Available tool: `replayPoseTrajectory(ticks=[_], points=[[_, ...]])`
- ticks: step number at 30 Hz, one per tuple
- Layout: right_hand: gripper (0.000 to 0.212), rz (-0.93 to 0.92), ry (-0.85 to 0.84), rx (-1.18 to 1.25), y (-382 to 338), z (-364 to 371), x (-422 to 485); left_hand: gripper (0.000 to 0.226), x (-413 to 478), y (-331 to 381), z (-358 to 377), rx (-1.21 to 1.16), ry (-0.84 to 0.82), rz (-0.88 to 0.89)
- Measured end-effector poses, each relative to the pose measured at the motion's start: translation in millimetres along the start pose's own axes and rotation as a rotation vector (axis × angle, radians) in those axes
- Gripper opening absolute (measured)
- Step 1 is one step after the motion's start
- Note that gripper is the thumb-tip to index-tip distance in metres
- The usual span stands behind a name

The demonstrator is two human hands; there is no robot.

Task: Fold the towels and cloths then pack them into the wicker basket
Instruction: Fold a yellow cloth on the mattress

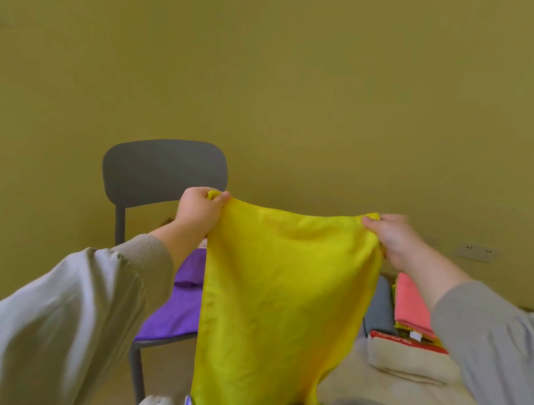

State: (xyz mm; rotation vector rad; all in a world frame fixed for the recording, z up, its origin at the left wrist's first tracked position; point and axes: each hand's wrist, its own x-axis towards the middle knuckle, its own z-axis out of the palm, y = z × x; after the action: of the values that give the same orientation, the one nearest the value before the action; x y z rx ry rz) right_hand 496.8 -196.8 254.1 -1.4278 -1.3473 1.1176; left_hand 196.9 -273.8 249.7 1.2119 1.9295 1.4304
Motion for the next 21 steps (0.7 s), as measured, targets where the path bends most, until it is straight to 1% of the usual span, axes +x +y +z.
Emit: replayPoseTrajectory(ticks=[2, 3, 5, 6, 8, 9, 11, 12, 13, 14, 15, 16, 17, 18, 19, 21], points=[[0.016, -0.102, 0.13, -0.219, 14.6, -1.8, 19.3, 0.027, 10.9, -7.9, 11.5, 0.143, -0.006, 0.072], [0.011, -0.125, 0.162, -0.286, 21.2, -2.0, 27.6, 0.03, 17.4, -12.5, 18.2, 0.22, -0.015, 0.099], [0.012, -0.144, 0.19, -0.412, 30.6, -3.5, 37.1, 0.031, 31.1, -22.9, 29.3, 0.384, -0.025, 0.166], [0.019, -0.153, 0.186, -0.496, 35.1, -4.4, 41.4, 0.03, 39.5, -28.8, 36.0, 0.476, -0.022, 0.2], [0.045, -0.172, 0.181, -0.684, 44.8, -6.2, 52.2, 0.032, 53.2, -36.7, 48.5, 0.663, -0.011, 0.227], [0.052, -0.147, 0.181, -0.721, 51.2, -6.6, 60.7, 0.033, 60.1, -40.9, 56.3, 0.742, -0.02, 0.212], [0.052, -0.085, 0.159, -0.713, 67.4, -3.8, 82.2, 0.032, 73.4, -52.2, 72.9, 0.803, -0.074, 0.129], [0.045, -0.041, 0.143, -0.668, 75.1, -1.1, 91.9, 0.03, 80.3, -60.5, 82.0, 0.793, -0.107, 0.087], [0.031, 0.019, 0.13, -0.573, 81.0, 2.7, 97.2, 0.027, 85.8, -68.1, 90.1, 0.75, -0.143, 0.045], [0.018, 0.104, 0.095, -0.436, 86.4, 8.1, 102.2, 0.021, 93.3, -76.8, 99.2, 0.66, -0.186, -0.016], [0.013, 0.204, 0.053, -0.303, 93.7, 13.5, 109.1, 0.016, 99.9, -85.3, 107.8, 0.503, -0.219, -0.099], [0.019, 0.287, 0.008, -0.206, 100.5, 19.0, 115.5, 0.018, 105.8, -93.3, 116.3, 0.318, -0.228, -0.183], [0.025, 0.325, -0.027, -0.158, 107.1, 24.3, 121.6, 0.023, 108.0, -98.0, 124.0, 0.155, -0.234, -0.259], [0.027, 0.322, -0.032, -0.155, 114.4, 28.1, 128.5, 0.026, 108.7, -103.2, 131.0, 0.035, -0.236, -0.311], [0.023, 0.279, -0.013, -0.199, 122.1, 30.7, 138.2, 0.028, 110.5, -107.3, 136.9, -0.033, -0.236, -0.334], [0.02, 0.147, 0.048, -0.344, 130.6, 33.3, 153.8, 0.029, 115.7, -112.2, 145.7, -0.132, -0.253, -0.358]])
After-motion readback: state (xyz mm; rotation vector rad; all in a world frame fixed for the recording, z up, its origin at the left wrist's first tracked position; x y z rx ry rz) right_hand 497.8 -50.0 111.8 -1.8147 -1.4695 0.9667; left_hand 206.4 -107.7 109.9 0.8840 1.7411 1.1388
